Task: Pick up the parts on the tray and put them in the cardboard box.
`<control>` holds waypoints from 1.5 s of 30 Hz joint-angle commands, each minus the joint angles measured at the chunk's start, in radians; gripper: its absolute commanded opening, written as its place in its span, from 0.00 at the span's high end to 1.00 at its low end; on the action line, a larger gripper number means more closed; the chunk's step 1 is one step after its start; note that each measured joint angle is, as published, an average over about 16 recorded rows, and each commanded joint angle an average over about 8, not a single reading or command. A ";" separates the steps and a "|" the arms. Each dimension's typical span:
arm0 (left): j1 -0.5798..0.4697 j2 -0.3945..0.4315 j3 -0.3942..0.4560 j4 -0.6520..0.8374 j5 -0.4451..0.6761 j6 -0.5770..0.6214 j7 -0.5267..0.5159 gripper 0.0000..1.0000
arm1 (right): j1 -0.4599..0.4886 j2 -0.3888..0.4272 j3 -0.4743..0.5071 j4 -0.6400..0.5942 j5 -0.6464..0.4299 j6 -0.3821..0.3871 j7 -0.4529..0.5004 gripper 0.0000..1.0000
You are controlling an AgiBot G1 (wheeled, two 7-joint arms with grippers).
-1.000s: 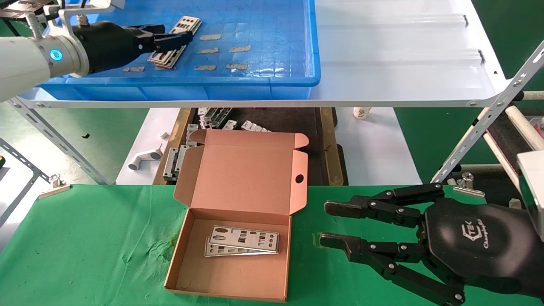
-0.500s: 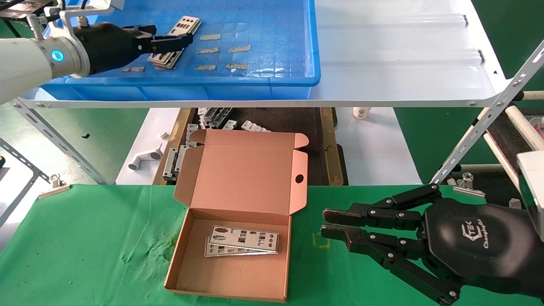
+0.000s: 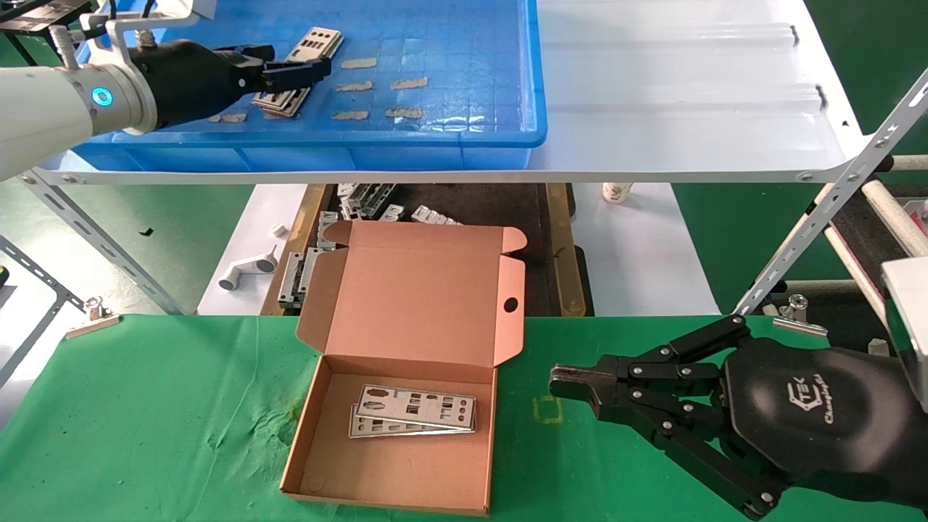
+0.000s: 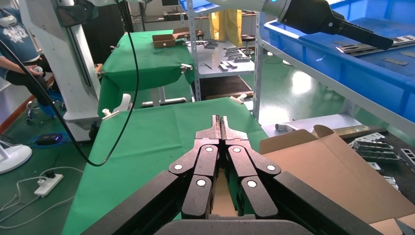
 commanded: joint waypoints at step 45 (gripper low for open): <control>-0.051 -0.111 -0.016 -0.137 -0.033 0.354 0.164 1.00 | 0.000 0.000 0.000 0.000 0.000 0.000 0.000 1.00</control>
